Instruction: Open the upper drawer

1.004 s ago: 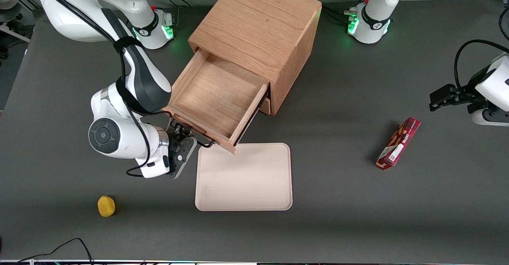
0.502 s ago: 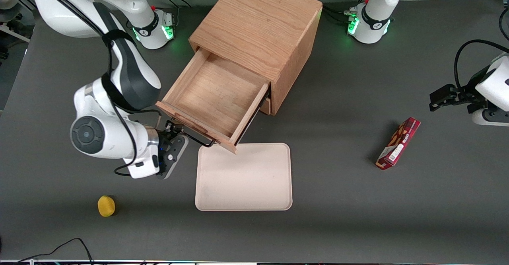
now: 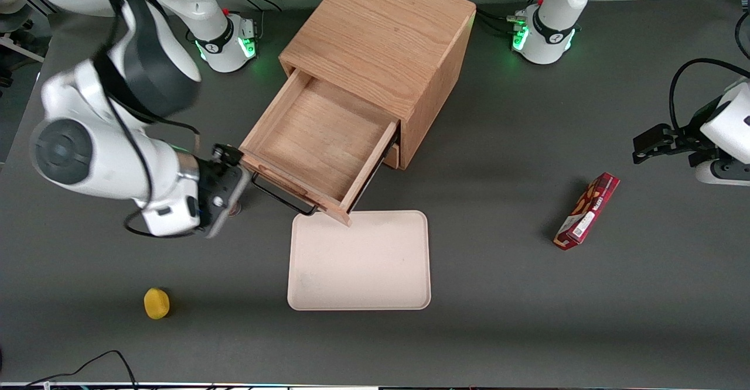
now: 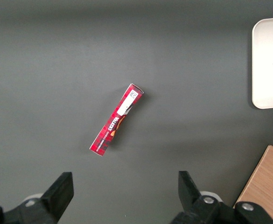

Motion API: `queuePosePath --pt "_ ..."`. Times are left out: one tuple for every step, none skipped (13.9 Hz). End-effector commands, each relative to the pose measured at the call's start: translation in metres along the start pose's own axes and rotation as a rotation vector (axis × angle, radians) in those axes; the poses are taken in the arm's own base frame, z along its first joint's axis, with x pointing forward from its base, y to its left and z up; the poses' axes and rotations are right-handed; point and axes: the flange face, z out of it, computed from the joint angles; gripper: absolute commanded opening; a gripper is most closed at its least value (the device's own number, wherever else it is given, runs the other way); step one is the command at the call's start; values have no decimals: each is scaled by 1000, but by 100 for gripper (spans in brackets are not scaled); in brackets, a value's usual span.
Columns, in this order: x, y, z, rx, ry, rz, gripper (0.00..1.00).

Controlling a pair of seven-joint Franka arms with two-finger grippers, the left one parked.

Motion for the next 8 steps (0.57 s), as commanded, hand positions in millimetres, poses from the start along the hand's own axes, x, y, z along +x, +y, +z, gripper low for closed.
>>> queuePosePath --pt "-68 7 -39 20 37 77 100" --pt "-87 6 -52 5 43 105 100" --pt "-108 0 -65 -17 51 134 100" --pt "-126 -6 -75 -37 56 161 100" --pt "-144 -14 -82 -54 63 210 100" --pt "-165 -15 -90 -74 77 301 100" --pt "-177 -21 -94 -83 80 371 100" --pt "-185 -31 -96 -100 76 429 100"
